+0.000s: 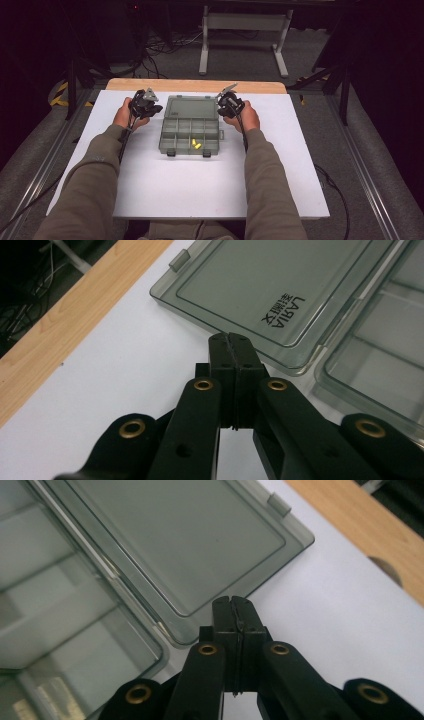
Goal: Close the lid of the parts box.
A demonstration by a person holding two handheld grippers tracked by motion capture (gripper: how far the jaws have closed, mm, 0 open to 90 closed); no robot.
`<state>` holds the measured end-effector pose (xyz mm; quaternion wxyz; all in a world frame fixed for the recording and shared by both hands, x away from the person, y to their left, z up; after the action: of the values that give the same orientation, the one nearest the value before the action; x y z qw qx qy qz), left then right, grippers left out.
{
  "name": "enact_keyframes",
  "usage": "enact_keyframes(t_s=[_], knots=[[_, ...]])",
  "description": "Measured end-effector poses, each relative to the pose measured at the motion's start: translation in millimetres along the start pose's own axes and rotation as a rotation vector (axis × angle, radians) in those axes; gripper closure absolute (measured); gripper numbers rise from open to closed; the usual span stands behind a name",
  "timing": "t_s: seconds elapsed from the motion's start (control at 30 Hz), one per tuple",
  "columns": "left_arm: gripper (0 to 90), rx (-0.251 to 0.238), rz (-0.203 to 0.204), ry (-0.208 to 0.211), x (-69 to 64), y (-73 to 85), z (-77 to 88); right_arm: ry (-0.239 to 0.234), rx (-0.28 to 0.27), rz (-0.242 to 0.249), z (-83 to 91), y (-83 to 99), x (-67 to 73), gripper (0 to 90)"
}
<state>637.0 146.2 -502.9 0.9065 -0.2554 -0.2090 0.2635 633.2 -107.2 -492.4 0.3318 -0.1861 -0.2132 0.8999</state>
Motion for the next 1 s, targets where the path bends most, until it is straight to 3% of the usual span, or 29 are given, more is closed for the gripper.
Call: enact_keyframes(t_s=[0.43, 0.63, 0.87, 1.0], knots=[[90.0, 0.031, 0.021, 0.007, -4.8, 5.9, -19.3, 0.016, 0.062, -0.012, -15.9, 11.4, -7.3, 90.0], [90.0, 0.038, 0.032, 0.021, -8.2, 9.6, -24.2, 0.016, 0.092, 0.016, -22.7, 13.1, -3.2, 90.0], [90.0, 0.026, 0.038, 0.029, -8.9, 9.6, -25.1, 0.015, 0.085, 0.025, -23.9, 12.5, -3.7, 90.0], [90.0, 0.016, 0.038, 0.015, -8.7, 7.1, -27.3, 0.003, 0.051, 0.027, -25.8, 10.7, -4.7, 90.0]])
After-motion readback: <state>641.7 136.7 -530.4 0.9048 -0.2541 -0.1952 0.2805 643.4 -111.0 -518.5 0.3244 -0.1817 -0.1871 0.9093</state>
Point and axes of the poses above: each handheld gripper's, and its own axes: z roughly backward along the jaws, y roughly out of its underside, x roughly to its left, the point moved 10 cm from there along -z, roughly forward along the jaws, and after that the axes turned 6 degrees about x, right-handed, at the moved point
